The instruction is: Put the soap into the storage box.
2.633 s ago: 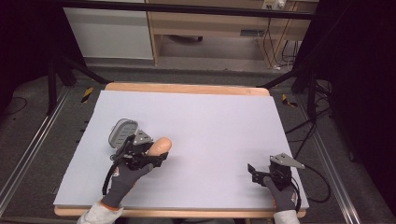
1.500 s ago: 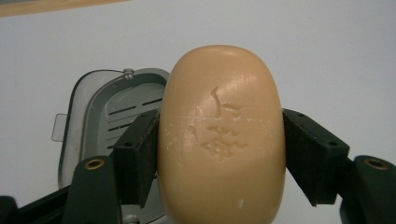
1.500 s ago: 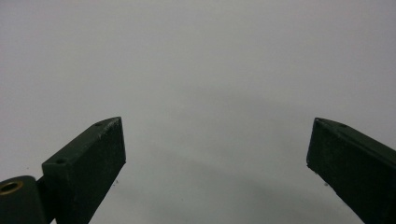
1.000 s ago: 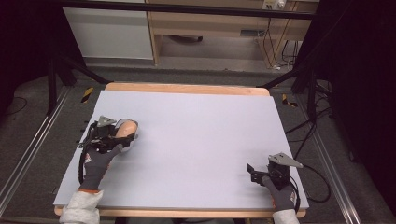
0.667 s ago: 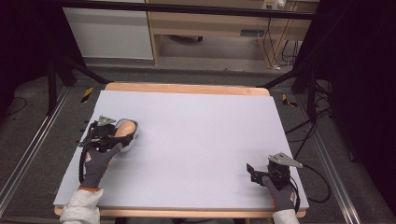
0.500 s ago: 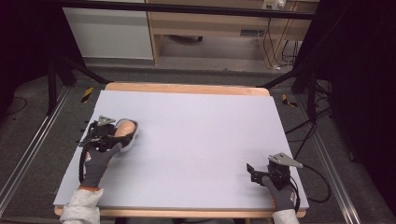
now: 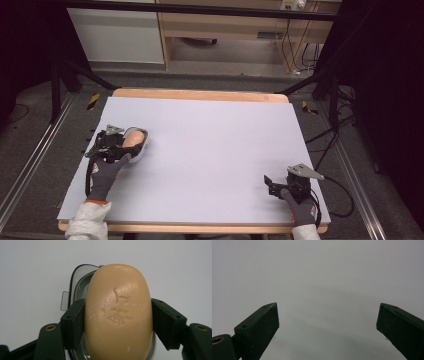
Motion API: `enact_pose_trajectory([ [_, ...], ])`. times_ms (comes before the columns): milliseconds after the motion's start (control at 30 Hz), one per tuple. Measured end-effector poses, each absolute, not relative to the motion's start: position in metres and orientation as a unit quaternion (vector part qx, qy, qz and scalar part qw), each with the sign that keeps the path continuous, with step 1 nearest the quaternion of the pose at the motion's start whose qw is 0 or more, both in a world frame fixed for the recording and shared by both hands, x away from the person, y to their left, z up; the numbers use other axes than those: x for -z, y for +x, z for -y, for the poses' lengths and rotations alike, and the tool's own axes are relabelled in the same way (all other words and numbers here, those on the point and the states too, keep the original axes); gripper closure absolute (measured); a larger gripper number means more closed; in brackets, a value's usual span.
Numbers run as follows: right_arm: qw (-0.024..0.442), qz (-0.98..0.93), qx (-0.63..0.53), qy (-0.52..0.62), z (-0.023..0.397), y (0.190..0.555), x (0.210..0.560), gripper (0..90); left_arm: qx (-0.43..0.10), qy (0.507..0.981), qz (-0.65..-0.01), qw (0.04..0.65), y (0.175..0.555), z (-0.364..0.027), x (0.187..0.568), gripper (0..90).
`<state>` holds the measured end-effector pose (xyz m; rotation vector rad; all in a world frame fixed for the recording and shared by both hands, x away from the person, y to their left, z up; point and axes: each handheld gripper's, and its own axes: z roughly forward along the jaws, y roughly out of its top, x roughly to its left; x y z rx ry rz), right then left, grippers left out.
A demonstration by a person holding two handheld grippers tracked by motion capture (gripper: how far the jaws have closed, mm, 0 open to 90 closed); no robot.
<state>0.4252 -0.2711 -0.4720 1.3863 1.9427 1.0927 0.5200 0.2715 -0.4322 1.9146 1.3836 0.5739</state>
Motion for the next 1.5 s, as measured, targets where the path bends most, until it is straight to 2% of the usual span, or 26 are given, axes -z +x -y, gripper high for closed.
enact_pose_trajectory([
  [433,0.261,-0.718,-0.400,0.507,0.271,0.426,0.473,4.6,-0.221,0.735,-0.538,0.349,0.520,-0.273,0.433,31.0],
  [500,0.262,-0.718,-0.400,0.507,0.271,0.426,0.473,4.5,-0.225,0.734,-0.537,0.349,0.519,-0.273,0.433,33.5],
  [833,0.260,-0.716,-0.400,0.509,0.271,0.425,0.472,4.5,-0.230,0.731,-0.540,0.348,0.517,-0.275,0.432,34.6],
  [1500,0.260,-0.714,-0.403,0.511,0.272,0.424,0.471,4.5,-0.232,0.720,-0.521,0.395,0.497,-0.271,0.417,38.7],
])
